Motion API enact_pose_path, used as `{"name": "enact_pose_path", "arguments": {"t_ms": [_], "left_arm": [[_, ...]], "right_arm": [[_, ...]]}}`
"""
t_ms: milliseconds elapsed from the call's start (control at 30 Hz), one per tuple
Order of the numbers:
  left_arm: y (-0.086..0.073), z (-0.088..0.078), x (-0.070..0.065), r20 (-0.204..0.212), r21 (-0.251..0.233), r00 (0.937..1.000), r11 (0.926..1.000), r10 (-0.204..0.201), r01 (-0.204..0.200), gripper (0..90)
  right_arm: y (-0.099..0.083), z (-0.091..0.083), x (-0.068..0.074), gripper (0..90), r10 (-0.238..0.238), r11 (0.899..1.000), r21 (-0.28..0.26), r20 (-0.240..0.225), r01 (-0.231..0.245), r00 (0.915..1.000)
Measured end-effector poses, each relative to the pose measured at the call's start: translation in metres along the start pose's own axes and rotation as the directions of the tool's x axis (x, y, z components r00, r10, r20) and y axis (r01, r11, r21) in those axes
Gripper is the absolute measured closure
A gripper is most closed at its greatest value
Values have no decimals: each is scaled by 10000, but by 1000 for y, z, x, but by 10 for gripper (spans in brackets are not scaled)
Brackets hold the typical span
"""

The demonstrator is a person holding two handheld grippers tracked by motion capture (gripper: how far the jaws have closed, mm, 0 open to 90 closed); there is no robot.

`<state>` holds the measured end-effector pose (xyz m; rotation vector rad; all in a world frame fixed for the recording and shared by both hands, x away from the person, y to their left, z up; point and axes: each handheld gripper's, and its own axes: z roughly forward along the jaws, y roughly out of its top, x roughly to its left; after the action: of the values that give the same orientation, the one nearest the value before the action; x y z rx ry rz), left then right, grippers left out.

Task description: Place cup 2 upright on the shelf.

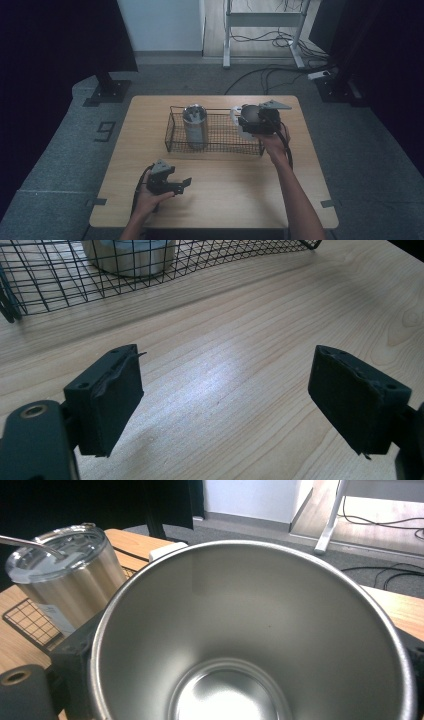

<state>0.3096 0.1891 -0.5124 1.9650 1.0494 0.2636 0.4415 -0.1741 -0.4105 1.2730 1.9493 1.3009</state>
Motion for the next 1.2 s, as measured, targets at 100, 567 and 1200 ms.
{"name": "enact_pose_path", "arguments": {"t_ms": [100, 567, 1200], "left_arm": [[0, -1, -1, -1, -9, 10000, 10000, 64, -64, 144], [1, -1, -1, 27, 5, 10000, 10000, 50, -50, 143], [0, -1, 0, 8, 47, 10000, 10000, 61, -61, 144]], "right_arm": [[-2, 4, -2, 64, 17, 10000, 43, 29, -17, 10000], [-13, 22, -8, 64, 132, 9997, 200, 123, -134, 9998], [-23, 42, -10, 63, 37, 9968, 792, 177, -51, 9998]]}}
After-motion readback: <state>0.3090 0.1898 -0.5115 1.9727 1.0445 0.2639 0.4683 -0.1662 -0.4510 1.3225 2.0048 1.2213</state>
